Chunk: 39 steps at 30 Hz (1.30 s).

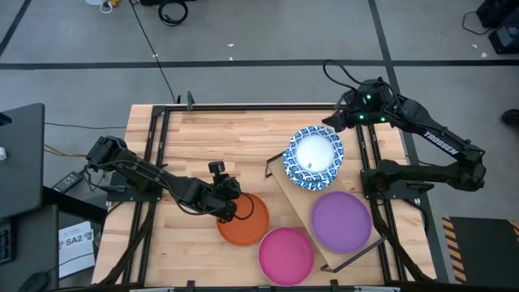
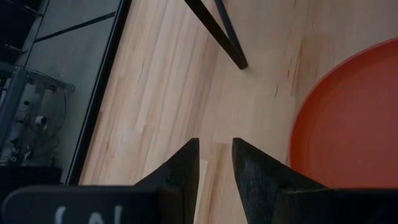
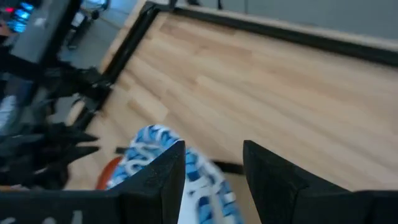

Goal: Place and stack plates onto a shelf
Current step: Stack the white bowl on top of the white bowls on the shelf

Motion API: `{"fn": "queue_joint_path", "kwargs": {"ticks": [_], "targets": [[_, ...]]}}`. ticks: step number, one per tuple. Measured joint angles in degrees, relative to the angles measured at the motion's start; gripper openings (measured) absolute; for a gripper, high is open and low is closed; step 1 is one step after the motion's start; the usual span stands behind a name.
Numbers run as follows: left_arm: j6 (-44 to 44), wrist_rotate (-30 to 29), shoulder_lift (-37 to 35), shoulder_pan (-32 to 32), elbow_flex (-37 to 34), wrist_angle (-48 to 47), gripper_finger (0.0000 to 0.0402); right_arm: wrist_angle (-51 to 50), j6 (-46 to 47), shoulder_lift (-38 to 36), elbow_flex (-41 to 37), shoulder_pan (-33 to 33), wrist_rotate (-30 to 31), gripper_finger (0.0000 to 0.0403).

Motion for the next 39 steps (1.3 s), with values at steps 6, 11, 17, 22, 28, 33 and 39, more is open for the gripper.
{"fn": "queue_joint_path", "kwargs": {"ticks": [6,11,17,22,28,33,39], "targets": [[-0.01,-0.02,0.00,0.00,0.00,0.00,0.0102,-1.66,-2.19,0.20,0.00,0.70,3.28,0.0166],[-0.01,-0.02,0.00,0.00,0.00,0.00,0.0102,-3.24,-2.27,0.65,-0.01,3.74,3.48,0.0166],[0.00,-0.01,0.00,0.00,0.00,-0.02,0.0102,-6.42,-2.27,2.57,-0.02,7.92,7.88,0.0166],[-0.01,0.00,0.00,0.00,0.00,-0.02,0.0102,-6.24,-2.27,4.24,-0.01,10.26,8.47,0.0166],[-0.01,0.00,0.00,0.00,0.00,-0.02,0.0102,-6.45,-3.32,6.08,-0.01,11.85,11.51,0.0166],[-0.12,0.00,0.00,0.00,0.00,0.04,0.0102,-6.43,-3.33,6.56,0.00,11.93,11.53,0.0166],[-0.16,0.00,0.00,0.00,0.00,1.73,0.0102,-6.19,-3.33,5.28,-0.02,11.93,11.52,0.0166]]}}
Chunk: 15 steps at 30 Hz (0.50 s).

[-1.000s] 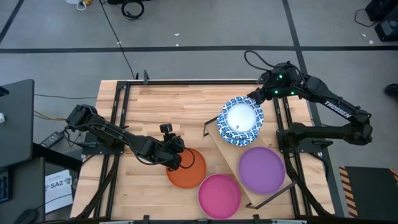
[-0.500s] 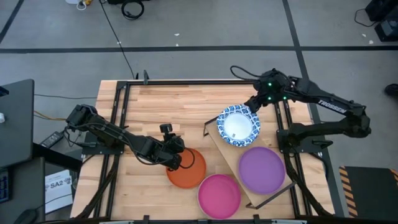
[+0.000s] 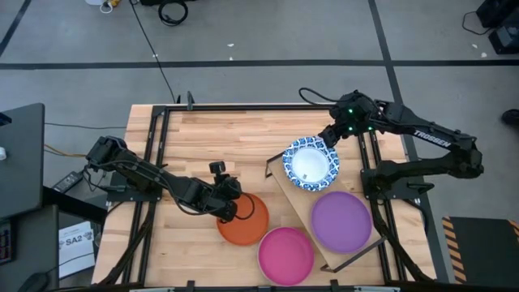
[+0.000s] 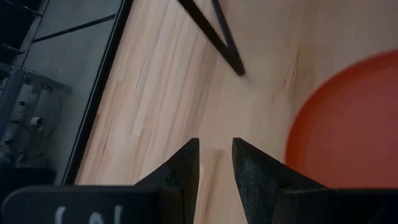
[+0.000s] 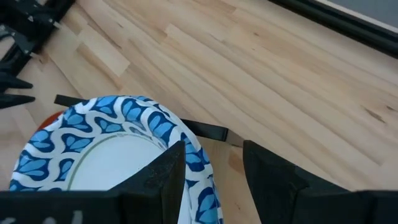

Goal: Place and stack plates onto a shelf
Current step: Stack the white bowl on top of the white bowls on the shelf, then stack the pink plate on top of the purple plate on the shelf

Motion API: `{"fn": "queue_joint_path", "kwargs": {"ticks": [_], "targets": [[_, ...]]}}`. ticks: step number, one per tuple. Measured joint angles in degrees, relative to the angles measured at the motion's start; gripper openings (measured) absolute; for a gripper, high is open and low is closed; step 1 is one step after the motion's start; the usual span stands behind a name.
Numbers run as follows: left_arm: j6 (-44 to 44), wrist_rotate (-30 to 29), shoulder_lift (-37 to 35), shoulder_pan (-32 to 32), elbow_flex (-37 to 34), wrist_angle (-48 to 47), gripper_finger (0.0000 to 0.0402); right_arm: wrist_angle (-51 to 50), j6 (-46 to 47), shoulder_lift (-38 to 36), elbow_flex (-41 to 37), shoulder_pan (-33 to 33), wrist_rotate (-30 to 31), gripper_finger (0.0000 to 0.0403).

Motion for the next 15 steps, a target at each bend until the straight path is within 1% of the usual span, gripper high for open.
{"fn": "queue_joint_path", "kwargs": {"ticks": [2,5,8,12,15], "targets": [[0.00,0.30,0.00,0.00,0.00,2.28,0.0102,0.00,0.01,-0.86,0.00,0.00,-0.01,0.0166],[0.05,3.47,0.02,0.11,0.01,7.12,0.0102,0.00,0.01,-2.22,0.01,0.07,-0.01,0.0166],[0.09,9.51,0.02,0.31,0.02,13.26,0.0102,0.00,0.01,-3.44,0.01,0.96,-0.01,0.0166],[0.10,16.89,0.02,0.57,0.02,21.78,0.0102,0.00,0.01,-4.59,0.00,3.90,-0.01,0.0166],[-0.02,20.00,0.02,0.57,0.02,27.95,0.0102,0.01,0.09,-5.18,0.00,6.77,0.41,0.0166]]}}
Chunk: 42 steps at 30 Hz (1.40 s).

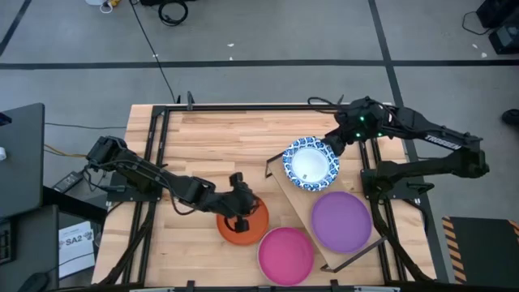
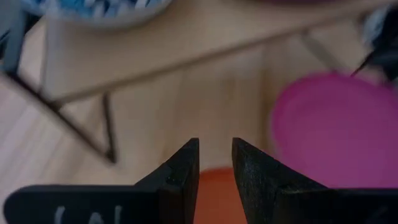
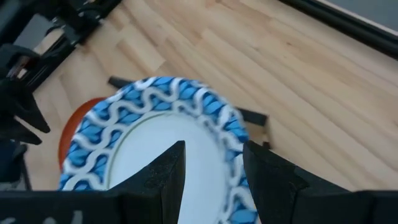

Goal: Place and stack plates onto a shelf
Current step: Stack the pink plate on top of the purple plate on the shelf

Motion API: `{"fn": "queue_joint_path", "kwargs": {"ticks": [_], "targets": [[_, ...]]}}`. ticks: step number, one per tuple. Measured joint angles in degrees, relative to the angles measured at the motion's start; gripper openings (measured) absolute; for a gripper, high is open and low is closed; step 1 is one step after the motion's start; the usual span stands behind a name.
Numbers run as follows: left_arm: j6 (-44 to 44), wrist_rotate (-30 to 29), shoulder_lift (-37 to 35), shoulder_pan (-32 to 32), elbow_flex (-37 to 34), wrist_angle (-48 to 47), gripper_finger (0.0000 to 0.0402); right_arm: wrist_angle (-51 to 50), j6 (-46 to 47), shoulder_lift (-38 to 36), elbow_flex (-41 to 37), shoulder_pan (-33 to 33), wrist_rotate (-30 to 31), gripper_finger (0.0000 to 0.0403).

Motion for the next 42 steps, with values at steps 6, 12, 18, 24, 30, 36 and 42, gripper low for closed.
{"fn": "queue_joint_path", "kwargs": {"ticks": [6,12,18,24,30,36,42], "targets": [[0.00,4.50,1.65,0.02,0.02,11.15,0.0102,-0.03,0.16,-0.84,0.00,5.92,3.85,0.0166],[0.08,8.60,6.74,-0.15,0.04,20.87,0.0102,-0.01,0.16,-0.97,0.00,10.08,4.24,0.0166],[0.06,9.21,13.25,-0.11,0.07,27.13,0.0102,-0.01,0.09,-0.97,0.00,12.20,5.97,0.0166],[0.07,9.75,19.18,-0.11,0.07,32.11,0.0102,-0.01,-0.03,-0.95,0.00,12.93,7.06,0.0166],[0.02,9.99,23.22,-0.13,0.07,33.39,0.0102,-0.01,-0.04,-0.95,0.01,12.97,7.06,0.0166],[0.03,9.97,24.60,-0.11,0.04,33.23,0.0102,-0.03,-0.04,-0.95,0.00,12.97,7.06,0.0166],[0.05,9.95,24.59,-0.13,0.04,32.81,0.0102,-0.07,-0.04,-0.95,0.01,12.97,7.06,0.0166]]}}
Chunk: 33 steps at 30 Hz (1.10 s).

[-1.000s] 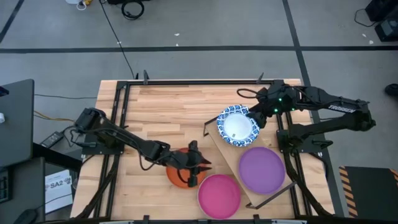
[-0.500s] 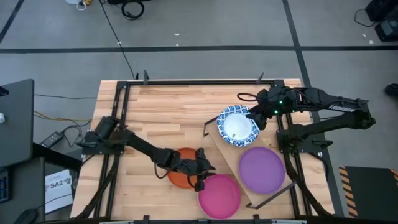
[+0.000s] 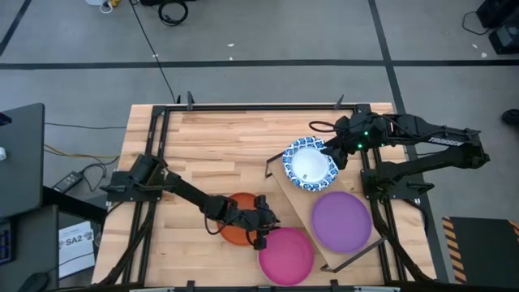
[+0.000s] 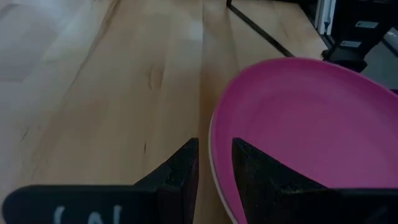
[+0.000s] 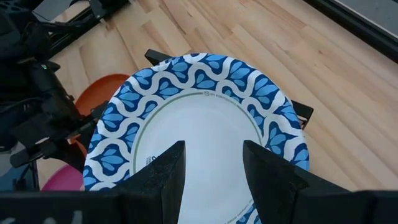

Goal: Place and stack plates onto a shelf
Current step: Stack the pink plate on top of the purple plate on the shelf

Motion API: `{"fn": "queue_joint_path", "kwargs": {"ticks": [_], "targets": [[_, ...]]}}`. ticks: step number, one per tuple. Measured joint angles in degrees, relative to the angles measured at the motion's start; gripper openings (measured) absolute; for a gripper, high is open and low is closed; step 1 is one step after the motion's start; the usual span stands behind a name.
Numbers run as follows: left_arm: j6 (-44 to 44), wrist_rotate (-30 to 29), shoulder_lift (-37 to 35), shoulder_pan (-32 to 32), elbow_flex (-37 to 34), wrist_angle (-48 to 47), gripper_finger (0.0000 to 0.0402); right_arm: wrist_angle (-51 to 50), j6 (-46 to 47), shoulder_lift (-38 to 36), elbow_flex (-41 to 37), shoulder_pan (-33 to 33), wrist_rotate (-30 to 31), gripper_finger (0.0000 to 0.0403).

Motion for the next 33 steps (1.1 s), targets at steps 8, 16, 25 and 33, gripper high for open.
{"fn": "queue_joint_path", "kwargs": {"ticks": [8,16,25,33], "targets": [[-0.92,-0.46,1.97,-1.60,-0.04,-0.29,0.0102,0.00,-0.01,0.01,0.00,0.00,0.00,0.0166],[-1.14,-1.04,3.53,-1.80,0.10,0.05,0.0102,-0.09,-0.02,0.02,0.02,0.00,0.00,0.0166],[-1.47,-0.90,3.46,-1.86,0.13,-2.10,0.0102,-0.17,0.00,0.00,0.01,0.00,0.00,0.0166],[-1.53,-0.92,3.41,-1.78,0.15,-3.15,0.0078,-0.21,0.00,0.00,-0.01,0.00,0.00,0.0166]]}}
